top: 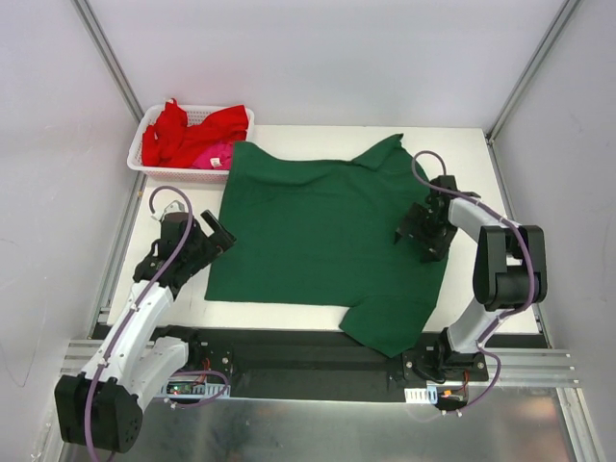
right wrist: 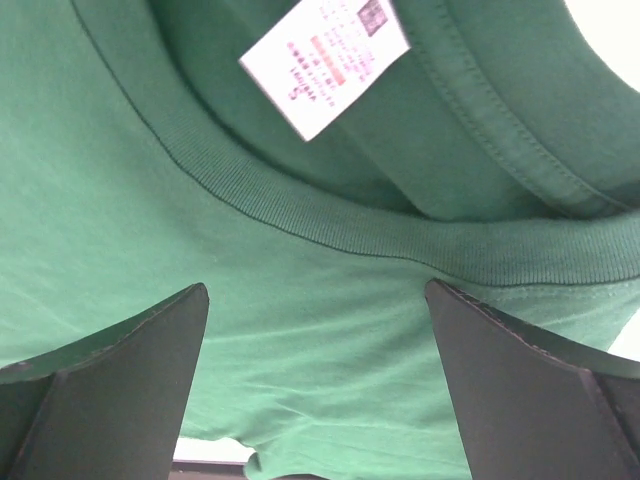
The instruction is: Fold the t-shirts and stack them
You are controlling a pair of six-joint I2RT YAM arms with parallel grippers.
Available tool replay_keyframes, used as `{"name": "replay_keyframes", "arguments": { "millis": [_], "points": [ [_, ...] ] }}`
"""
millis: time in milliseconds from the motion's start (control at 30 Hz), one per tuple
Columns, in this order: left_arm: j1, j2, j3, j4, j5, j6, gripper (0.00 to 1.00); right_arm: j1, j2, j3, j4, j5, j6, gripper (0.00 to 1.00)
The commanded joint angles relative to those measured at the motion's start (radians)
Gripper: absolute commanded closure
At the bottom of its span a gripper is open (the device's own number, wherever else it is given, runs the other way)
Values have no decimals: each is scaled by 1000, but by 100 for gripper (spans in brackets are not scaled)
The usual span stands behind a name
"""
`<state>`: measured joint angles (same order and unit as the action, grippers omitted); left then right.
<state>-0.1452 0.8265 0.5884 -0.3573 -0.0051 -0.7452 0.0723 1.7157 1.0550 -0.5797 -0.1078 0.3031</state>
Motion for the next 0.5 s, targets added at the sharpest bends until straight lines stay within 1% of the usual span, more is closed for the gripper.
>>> {"name": "replay_keyframes", "arguments": {
  "millis": [0,133,167,267,333,367,467],
  "points": [
    [-7,36,31,-12,-9,-3,1,-92,-33,-49,-36,62,-55,4],
    [-7,74,39,-11,-1,-8,1,-186,-62,-102,-19,56,-81,4],
    [-7,82,42,-11,-1,-5,1,-225,-67,-108,-19,51,-99,4],
    [-8,112,57,-8,4,6,1,-276,-83,-112,-12,59,-140,4],
    [-8,137,65,0,4,18,1,-282,-79,-83,-19,63,-188,4],
    [-10,154,73,3,28,21,1,-282,-74,-70,-19,56,-194,4],
    [-17,187,85,20,53,29,1,-278,-67,-26,9,-27,-206,4]
  ]
}}
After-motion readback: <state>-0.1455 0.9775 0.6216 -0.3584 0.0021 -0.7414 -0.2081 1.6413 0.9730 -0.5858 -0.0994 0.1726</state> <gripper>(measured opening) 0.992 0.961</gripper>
